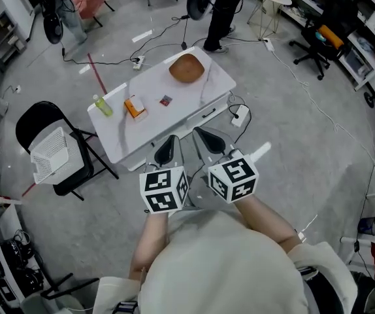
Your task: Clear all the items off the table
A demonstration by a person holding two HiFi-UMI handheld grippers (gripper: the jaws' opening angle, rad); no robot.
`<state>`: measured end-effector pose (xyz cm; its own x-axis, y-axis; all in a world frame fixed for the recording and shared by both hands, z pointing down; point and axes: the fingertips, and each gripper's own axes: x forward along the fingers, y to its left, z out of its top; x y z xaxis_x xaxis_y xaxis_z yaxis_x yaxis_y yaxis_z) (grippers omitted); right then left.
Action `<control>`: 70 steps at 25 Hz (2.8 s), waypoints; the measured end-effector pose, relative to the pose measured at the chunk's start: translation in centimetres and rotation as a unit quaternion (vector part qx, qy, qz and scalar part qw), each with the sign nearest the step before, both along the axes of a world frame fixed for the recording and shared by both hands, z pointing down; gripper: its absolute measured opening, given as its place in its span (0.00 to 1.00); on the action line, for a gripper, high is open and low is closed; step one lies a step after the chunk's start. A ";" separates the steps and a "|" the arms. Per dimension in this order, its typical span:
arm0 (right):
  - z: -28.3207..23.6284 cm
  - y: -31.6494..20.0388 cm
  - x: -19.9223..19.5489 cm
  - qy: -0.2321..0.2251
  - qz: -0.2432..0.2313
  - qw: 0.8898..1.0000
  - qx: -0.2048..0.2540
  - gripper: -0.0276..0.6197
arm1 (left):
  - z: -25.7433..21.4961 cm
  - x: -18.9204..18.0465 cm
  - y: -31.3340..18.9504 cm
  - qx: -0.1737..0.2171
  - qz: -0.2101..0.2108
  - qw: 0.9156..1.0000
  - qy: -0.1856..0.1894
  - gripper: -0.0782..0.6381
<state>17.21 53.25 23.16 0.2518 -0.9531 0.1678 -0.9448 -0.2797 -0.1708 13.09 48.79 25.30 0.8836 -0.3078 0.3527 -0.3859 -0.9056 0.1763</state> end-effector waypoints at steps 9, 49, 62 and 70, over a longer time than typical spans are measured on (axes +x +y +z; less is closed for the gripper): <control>0.8 -4.0 -0.7 -0.007 0.025 1.000 -0.010 0.04 | 0.8 -0.8 -4.7 -0.005 0.024 1.000 -0.008 0.12; 4.7 -20.8 7.3 -0.019 -0.022 0.998 -0.048 0.04 | 6.0 4.4 -22.7 -0.051 -0.057 0.997 -0.027 0.12; 6.4 -30.8 13.9 -0.021 -0.092 0.993 -0.075 0.04 | 6.9 10.8 -32.1 -0.048 -0.117 0.991 -0.037 0.12; 8.4 -35.8 16.3 -0.027 -0.135 0.985 -0.100 0.04 | 8.0 13.6 -36.2 -0.047 -0.144 0.987 -0.047 0.12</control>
<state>33.51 17.45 31.60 -0.0201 -0.9306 0.3655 -0.9805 -0.0531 -0.1893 26.65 12.63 33.27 0.7253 -0.5042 0.4687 -0.6445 -0.7366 0.2050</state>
